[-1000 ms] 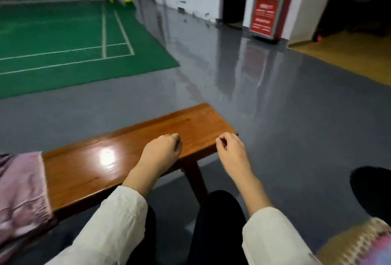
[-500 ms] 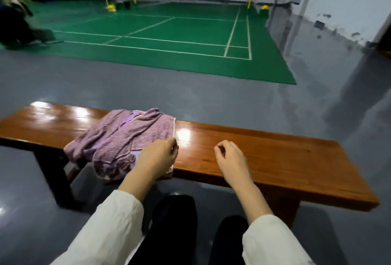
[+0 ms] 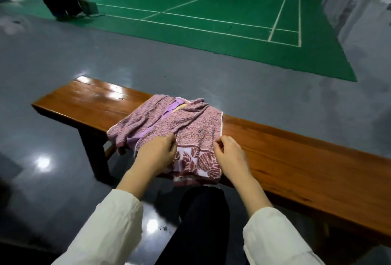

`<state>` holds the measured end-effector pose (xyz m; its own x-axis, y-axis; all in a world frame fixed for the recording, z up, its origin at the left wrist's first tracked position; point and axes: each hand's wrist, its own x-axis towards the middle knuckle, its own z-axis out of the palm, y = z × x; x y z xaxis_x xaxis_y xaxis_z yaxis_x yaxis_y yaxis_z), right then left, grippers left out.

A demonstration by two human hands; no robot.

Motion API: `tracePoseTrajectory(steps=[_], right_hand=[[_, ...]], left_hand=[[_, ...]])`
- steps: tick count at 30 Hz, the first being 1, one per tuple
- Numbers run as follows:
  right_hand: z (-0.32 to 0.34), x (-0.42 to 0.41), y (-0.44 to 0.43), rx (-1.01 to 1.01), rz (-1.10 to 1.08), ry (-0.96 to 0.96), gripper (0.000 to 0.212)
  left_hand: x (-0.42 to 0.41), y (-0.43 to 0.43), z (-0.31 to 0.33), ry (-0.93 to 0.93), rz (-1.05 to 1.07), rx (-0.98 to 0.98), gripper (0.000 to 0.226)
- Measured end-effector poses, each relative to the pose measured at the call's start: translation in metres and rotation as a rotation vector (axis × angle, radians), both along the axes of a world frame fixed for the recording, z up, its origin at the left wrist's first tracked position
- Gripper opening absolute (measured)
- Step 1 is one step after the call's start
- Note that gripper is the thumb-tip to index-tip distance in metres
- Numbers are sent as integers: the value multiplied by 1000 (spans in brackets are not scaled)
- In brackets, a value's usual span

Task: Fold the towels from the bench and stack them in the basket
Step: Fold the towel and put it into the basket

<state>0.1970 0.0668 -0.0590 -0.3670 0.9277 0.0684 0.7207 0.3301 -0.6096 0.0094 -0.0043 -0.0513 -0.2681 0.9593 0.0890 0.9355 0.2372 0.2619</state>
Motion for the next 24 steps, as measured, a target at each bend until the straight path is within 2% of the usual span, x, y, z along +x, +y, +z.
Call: tracePoseTrajectory(steps=[9, 16, 19, 24], right_hand=[[-25, -41, 38, -61, 21, -48, 15], [-43, -54, 63, -135, -8, -129, 26], [-45, -58, 70, -170, -21, -162, 28], [-40, -60, 75, -258, -223, -240, 48]], left_hand=[[-41, 28, -26, -50, 87, 40, 19], [-55, 47, -52, -131, 150, 114, 27], [-57, 47, -66, -167, 176, 202, 21], [-57, 51, -67, -138, 234, 203, 13]])
